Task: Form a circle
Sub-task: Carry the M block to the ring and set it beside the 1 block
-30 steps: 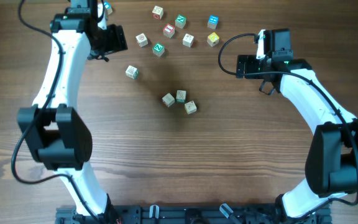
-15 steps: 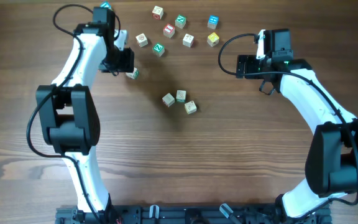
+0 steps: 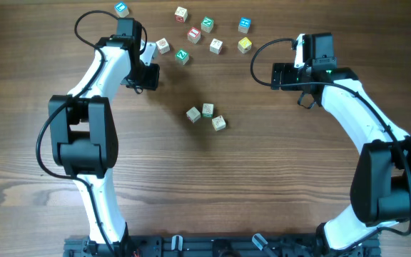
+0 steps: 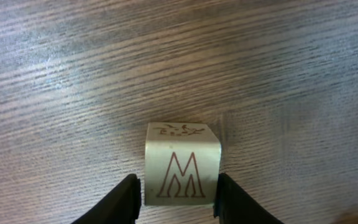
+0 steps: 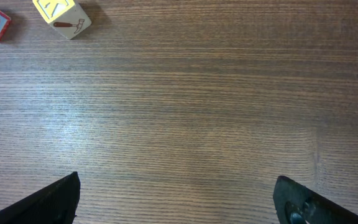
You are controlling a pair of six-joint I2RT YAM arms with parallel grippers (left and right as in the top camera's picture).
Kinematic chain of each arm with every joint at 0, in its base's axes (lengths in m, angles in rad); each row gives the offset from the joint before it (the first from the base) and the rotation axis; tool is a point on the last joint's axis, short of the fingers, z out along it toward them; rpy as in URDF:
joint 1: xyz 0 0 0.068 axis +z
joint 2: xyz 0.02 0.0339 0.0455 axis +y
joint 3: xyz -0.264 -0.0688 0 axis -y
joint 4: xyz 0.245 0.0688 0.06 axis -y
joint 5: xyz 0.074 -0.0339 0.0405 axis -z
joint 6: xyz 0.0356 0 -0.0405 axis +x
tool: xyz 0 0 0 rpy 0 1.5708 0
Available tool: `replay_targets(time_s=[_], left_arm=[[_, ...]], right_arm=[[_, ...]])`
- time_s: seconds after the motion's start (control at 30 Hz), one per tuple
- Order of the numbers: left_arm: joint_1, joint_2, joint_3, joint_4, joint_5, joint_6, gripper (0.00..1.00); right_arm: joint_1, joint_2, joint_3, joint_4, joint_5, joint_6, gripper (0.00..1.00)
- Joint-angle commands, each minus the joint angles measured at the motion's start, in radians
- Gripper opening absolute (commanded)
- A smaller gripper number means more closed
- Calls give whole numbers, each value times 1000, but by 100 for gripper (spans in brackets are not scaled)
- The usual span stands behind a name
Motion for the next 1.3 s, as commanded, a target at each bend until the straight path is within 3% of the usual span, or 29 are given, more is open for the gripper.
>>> replay_targets(time_s=[0.0,0.2,0.37,0.57,0.73,0.9,1.07,1.27], left_arm=[[0,10,-10,25,0,6,44],[-1,10,-10,35,0,6,30],[-1,-51,-10,5,1,-23,29],[-15,-323,-10,-244,134,-83,29],[-159,-424,-17,-404,113,-146,29],[-372,-423,-116,-452,-82,-330,29],[-443,-423,-318,-338,-82,-369,29],[-432,-423,-533,45,-93,-361,30]], right_arm=[[1,-18,9,1,2,0,100],[1,-18,10,1,2,0,100],[1,-18,10,1,2,0,100],[1,-18,9,1,2,0,100],[1,-18,9,1,2,0,100],[1,-18,9,1,2,0,100],[1,-18,9,1,2,0,100],[1,-18,10,1,2,0,100]])
